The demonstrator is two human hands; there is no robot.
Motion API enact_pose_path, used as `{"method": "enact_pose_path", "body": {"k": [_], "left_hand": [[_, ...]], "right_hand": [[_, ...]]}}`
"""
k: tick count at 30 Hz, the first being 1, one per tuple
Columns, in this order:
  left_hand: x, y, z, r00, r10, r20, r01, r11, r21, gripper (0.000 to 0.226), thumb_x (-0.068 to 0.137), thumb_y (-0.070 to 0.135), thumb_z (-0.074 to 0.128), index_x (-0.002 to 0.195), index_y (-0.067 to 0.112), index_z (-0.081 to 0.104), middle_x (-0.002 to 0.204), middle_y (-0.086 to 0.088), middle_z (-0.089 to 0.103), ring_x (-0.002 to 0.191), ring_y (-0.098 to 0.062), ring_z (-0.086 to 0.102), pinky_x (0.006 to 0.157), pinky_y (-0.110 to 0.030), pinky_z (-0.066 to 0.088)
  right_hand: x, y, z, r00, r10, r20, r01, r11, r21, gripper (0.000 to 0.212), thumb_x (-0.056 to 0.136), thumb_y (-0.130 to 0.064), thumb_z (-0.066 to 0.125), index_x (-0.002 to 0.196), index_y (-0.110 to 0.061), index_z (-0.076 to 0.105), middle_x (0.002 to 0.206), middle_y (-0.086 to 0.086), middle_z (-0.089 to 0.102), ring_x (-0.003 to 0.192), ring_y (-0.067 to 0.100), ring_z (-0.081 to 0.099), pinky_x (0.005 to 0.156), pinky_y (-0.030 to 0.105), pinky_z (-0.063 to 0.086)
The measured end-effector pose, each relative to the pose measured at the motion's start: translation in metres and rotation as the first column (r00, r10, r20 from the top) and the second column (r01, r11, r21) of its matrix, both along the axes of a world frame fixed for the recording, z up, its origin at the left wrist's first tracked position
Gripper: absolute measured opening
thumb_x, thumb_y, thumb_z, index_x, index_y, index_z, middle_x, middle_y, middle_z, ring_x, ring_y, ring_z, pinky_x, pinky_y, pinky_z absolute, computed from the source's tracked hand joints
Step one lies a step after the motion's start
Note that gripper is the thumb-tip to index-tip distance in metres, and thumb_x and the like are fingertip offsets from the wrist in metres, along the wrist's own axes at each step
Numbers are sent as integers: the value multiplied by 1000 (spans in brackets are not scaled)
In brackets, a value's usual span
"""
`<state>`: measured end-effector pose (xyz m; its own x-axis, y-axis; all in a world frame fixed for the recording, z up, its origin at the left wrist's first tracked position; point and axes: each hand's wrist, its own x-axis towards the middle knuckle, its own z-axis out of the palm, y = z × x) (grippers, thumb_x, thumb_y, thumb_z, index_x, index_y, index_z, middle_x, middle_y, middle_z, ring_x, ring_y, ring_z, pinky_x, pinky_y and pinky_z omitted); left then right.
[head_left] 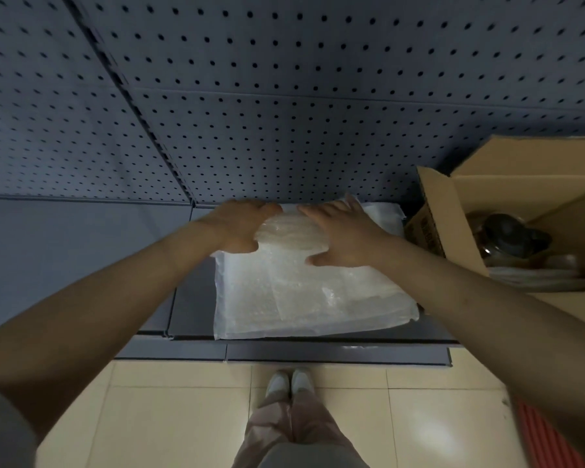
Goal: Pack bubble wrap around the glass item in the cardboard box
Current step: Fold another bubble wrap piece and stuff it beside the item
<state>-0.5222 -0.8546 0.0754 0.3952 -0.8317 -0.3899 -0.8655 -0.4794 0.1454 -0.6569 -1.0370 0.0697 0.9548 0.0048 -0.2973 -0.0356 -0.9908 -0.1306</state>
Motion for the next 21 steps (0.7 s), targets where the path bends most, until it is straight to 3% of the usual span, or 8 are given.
{"method": "enact_pose_path", "body": {"k": [2,5,7,10,14,18,21], "left_hand": [[0,1,13,999,23,-38,-23,1000,-9,78,79,19,68,146,27,29,134,-5,51,113,-24,54,89,-29,44],[-2,2,31,998,34,-50,-34,999,-8,78,78,19,69,146,27,30,130,-5,51,111,-22,54,84,-27,42],[-5,3,44,999,26,-21,-26,1000,1,78,79,22,69,145,28,30,128,-5,50,109,-23,54,83,-29,46],[-8,6,64,997,-4,78,1,999,34,76,81,27,67,146,27,28,128,-6,47,107,-24,55,83,-33,50],[-10,10,100,983,-33,179,20,997,73,78,81,32,67,146,25,25,127,-6,46,106,-24,55,83,-35,50],[-5,14,151,986,9,169,-16,999,43,71,79,38,67,139,27,32,124,-2,48,106,-22,54,85,-37,50],[-1,8,191,969,6,246,4,999,-38,66,78,42,66,135,27,35,122,-1,50,103,-20,54,80,-33,48]], "right_hand": [[1,3,8,999,17,44,-14,998,-59,90,79,-49,66,151,-22,19,149,5,38,132,27,38,115,45,19],[2,4,22,995,-14,100,18,999,-41,61,84,-28,64,138,-16,38,131,9,53,115,27,52,94,35,43],[0,6,33,993,-22,120,26,999,-39,50,84,-26,63,129,-14,44,121,9,57,107,27,56,80,31,45],[1,8,55,995,-23,95,30,997,-69,46,86,-28,60,126,-13,45,116,9,58,101,27,57,68,27,36],[1,11,88,996,-25,90,30,998,-62,46,85,-30,61,126,-14,46,117,8,56,101,25,56,70,28,41],[7,1,139,997,-57,60,58,998,-19,37,86,-29,61,119,-17,49,116,5,54,98,21,52,74,31,45],[13,-14,185,989,-117,89,113,992,53,45,82,-27,65,125,-22,50,117,4,49,105,23,51,88,36,48]]}}
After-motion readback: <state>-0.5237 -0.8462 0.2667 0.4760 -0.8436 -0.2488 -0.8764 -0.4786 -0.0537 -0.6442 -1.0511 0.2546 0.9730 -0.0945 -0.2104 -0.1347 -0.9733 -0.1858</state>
